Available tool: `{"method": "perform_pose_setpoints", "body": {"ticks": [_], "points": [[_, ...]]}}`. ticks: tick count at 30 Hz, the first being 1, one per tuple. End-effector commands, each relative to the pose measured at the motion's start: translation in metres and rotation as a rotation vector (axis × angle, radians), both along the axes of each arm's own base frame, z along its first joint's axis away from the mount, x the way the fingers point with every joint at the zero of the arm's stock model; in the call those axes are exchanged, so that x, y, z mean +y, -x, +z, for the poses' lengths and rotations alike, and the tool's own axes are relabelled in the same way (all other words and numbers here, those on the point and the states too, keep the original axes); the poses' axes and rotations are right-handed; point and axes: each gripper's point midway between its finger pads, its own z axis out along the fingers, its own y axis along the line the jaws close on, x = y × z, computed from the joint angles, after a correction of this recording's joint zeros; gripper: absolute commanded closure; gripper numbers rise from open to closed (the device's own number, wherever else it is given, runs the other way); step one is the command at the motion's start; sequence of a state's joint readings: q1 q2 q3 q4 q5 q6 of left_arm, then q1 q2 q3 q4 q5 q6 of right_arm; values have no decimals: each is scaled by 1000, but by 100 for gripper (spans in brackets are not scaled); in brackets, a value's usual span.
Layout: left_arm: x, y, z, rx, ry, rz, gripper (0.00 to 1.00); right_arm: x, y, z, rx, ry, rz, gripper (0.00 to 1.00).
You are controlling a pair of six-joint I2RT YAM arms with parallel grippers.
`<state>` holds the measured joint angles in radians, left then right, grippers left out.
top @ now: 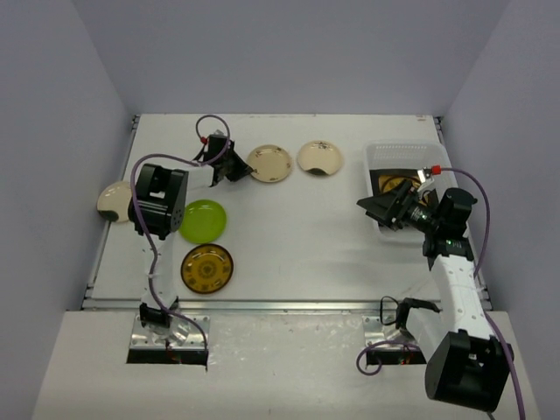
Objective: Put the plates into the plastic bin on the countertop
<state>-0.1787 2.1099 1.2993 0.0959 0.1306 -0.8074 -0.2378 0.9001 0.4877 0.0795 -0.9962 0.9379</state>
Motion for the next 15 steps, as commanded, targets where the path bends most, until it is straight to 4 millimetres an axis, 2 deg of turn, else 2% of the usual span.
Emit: {"method": "perform_pose_setpoints", "body": {"ticks": [1, 2, 3, 5, 6, 9, 10, 11, 13, 15], "points": [[26, 31, 77, -165, -51, 39, 100, 5, -15, 27, -117, 56, 28, 1], [24, 49, 91, -194, -31, 14, 100, 7, -21, 27, -126, 87, 38, 1], [16, 56, 99, -212, 1, -28, 100, 13, -26, 26, -98, 100, 63, 3], [4, 79, 113, -240, 41, -95, 100, 23, -32, 11, -45, 149, 108, 4], [-2, 94, 121, -259, 58, -133, 100, 29, -39, 11, -52, 193, 133, 5], [-25, 128, 136, -283, 119, -248, 100, 57, -52, -10, -11, 283, 203, 5], [-31, 138, 141, -291, 135, -282, 100, 65, -58, -14, -15, 320, 223, 5], [-31, 140, 144, -300, 136, -283, 100, 65, -63, -5, -54, 332, 225, 5], [-53, 163, 152, -306, 164, -374, 100, 85, -79, -24, -14, 414, 251, 1], [-65, 177, 159, -318, 180, -419, 100, 97, -85, -31, -22, 433, 262, 1]]}}
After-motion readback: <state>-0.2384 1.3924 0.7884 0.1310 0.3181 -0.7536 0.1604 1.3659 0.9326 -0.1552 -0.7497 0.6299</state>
